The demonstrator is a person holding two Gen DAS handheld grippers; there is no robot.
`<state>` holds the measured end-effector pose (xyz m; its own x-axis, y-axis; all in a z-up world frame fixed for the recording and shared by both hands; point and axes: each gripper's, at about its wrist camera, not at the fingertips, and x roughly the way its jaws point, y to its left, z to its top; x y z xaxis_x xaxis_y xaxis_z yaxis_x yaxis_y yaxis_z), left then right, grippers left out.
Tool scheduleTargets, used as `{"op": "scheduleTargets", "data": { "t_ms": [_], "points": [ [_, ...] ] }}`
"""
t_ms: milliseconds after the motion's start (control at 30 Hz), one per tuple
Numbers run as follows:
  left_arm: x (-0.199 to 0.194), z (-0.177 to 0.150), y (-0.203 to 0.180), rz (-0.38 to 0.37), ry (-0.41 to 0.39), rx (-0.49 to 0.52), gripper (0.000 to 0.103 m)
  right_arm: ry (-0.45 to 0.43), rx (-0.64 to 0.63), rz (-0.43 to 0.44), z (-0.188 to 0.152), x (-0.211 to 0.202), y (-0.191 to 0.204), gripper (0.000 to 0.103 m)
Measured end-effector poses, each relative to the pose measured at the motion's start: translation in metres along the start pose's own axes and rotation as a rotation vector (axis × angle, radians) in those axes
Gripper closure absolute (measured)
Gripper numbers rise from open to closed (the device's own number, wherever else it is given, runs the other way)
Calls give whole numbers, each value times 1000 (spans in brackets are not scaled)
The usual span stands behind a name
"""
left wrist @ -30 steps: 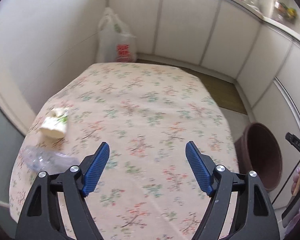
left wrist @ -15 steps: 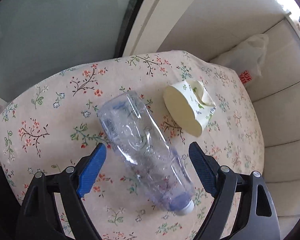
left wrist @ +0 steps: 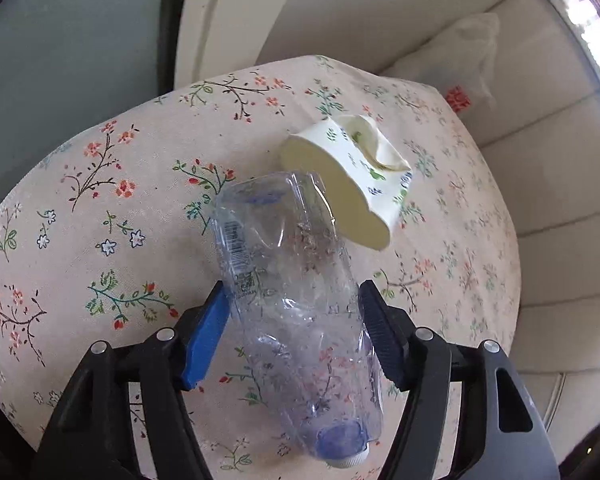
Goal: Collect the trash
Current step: 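Grasp the clear plastic bottle with the left tool while the right grasps the white paper cup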
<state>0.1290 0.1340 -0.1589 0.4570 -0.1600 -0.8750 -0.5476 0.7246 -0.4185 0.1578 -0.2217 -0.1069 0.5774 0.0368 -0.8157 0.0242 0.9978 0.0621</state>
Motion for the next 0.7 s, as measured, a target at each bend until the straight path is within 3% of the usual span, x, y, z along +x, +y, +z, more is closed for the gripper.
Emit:
{"op": "scheduleTargets", "data": {
  "t_ms": [133,267,367,500,700],
  "points": [
    [-37,-6,-13,-67,-44,135,39,122,16,237,-2,31,36,7],
    [-100,-19,-43,-50,-265,394,39,228,9,423,7,59,91,7],
    [-143,-26,-47,-65,-397,463,39,308,30,535,16,81,135,9],
    [-187,-25,-46,-106,-525,480,39,370,54,616,26,107,182,10],
    [-232,-24,-48,-123,-702,497,39,406,48,653,28,130,227,13]
  ]
}}
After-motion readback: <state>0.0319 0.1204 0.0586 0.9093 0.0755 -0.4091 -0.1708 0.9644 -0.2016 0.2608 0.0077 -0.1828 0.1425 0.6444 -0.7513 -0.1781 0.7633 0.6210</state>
